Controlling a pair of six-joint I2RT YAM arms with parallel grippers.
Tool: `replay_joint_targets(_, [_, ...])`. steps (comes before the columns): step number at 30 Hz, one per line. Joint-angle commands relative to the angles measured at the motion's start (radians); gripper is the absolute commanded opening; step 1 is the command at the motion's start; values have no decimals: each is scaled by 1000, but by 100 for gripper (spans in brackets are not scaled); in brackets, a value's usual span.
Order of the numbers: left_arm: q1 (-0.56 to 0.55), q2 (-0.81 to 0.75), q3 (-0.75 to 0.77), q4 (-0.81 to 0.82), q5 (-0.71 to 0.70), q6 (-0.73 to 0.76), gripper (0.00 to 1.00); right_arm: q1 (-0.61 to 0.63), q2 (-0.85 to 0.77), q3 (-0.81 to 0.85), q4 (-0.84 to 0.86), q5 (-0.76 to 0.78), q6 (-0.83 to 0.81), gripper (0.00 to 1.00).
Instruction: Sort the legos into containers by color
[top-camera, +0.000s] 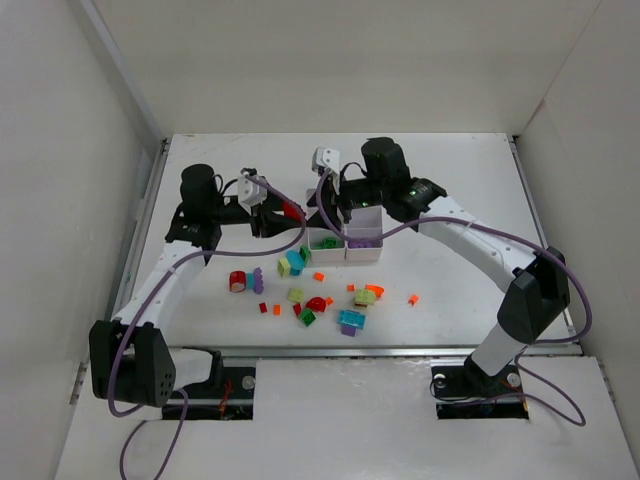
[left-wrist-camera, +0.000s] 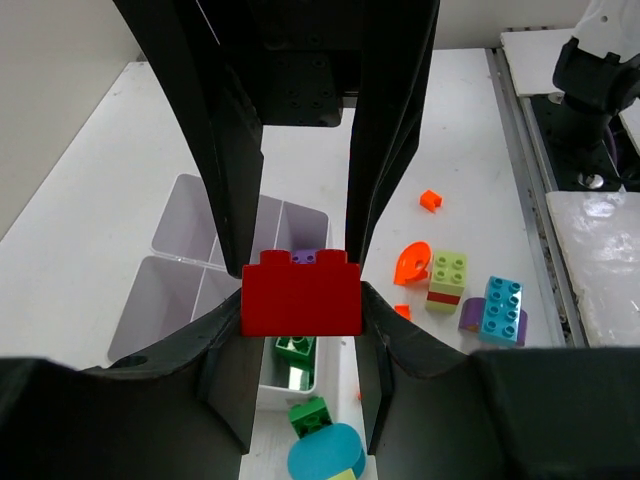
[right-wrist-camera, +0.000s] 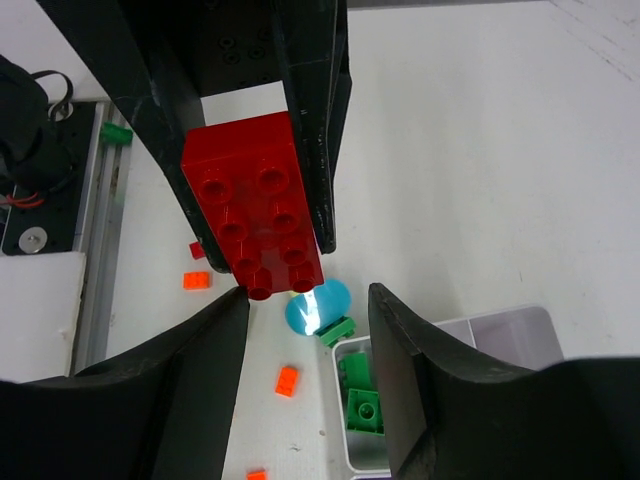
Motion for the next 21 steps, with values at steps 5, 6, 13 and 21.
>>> replay_joint_targets(5, [-3,-2,59,99,112,-48,0,25,-9,37,58,-51,-34,56])
replay_joint_targets(6, [-3,7,59,124,112,-62,0,34,2,37,58,-51,-34,55])
replay_joint_targets(13, [-3,7,59,148,101,-71,0,53,20,56,58,-69,-34,52])
replay_joint_targets(21, [-3,7,59,168,61,-60,0,62,20,56,58,-82,-34,56])
